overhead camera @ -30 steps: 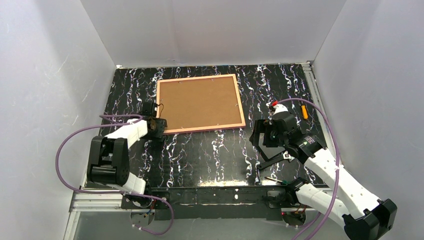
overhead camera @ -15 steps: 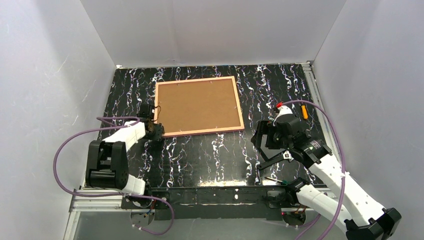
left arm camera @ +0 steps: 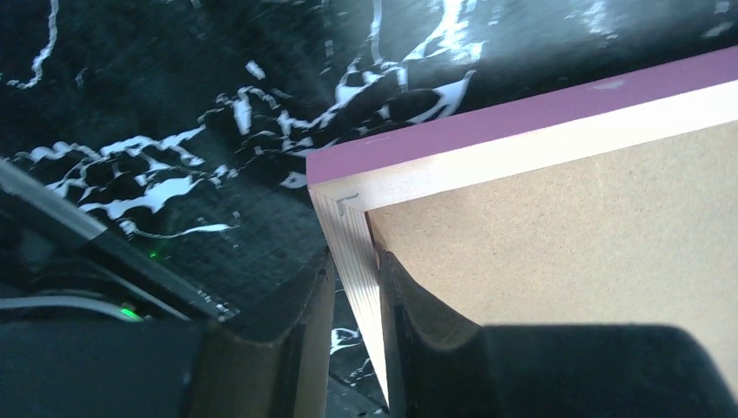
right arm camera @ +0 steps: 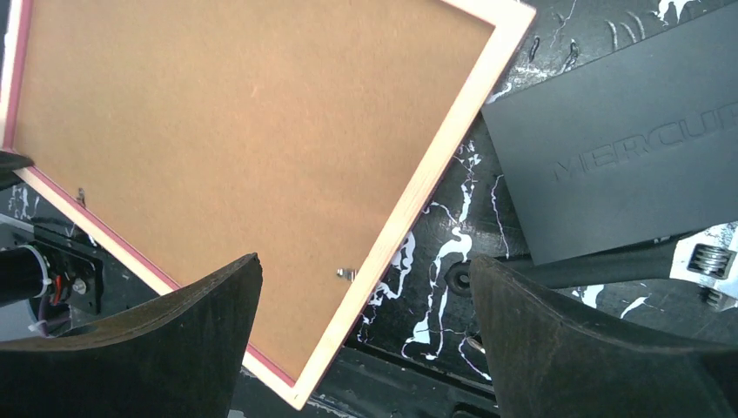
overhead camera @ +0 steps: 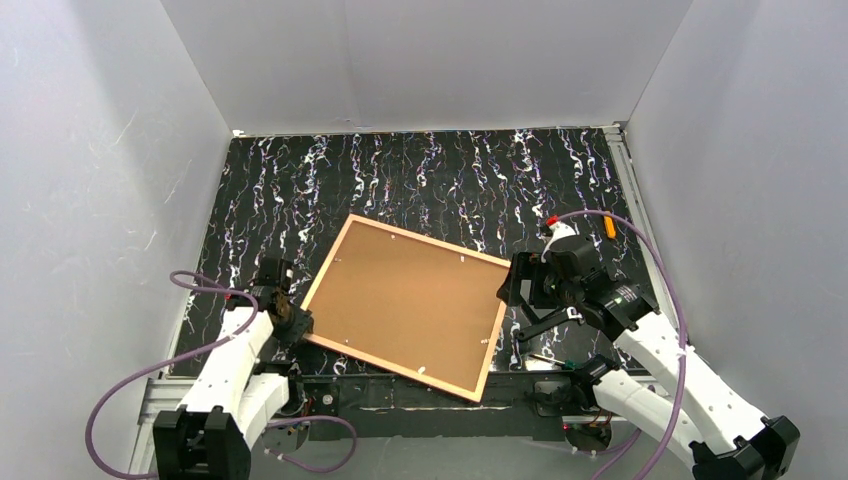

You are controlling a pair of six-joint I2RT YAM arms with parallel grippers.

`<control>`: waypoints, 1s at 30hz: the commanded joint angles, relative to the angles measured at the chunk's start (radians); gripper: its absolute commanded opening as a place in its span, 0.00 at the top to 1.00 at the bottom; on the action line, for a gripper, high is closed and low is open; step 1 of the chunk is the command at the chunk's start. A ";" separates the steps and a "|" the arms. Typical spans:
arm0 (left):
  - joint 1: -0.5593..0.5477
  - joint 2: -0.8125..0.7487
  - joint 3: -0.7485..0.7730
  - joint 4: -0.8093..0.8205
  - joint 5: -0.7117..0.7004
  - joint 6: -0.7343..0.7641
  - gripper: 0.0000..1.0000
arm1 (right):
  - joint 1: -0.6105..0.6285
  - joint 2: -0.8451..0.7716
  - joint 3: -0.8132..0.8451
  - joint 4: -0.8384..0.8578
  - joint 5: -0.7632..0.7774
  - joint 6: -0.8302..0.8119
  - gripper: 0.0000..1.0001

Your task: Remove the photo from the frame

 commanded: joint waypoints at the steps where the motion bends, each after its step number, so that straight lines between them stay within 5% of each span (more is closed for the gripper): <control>1: -0.003 0.040 0.011 -0.118 -0.015 0.032 1.00 | 0.002 -0.023 -0.005 0.019 -0.018 0.014 0.04; 9: 0.010 0.229 0.126 -0.029 -0.094 0.046 1.00 | 0.002 -0.038 0.010 -0.019 -0.011 0.020 0.04; 18: 0.104 0.587 0.362 -0.039 -0.030 0.458 1.00 | 0.002 -0.026 0.001 -0.003 -0.005 0.024 0.04; 30: 0.147 0.776 0.496 0.075 0.108 0.437 1.00 | 0.002 0.039 0.027 0.045 0.021 0.017 0.04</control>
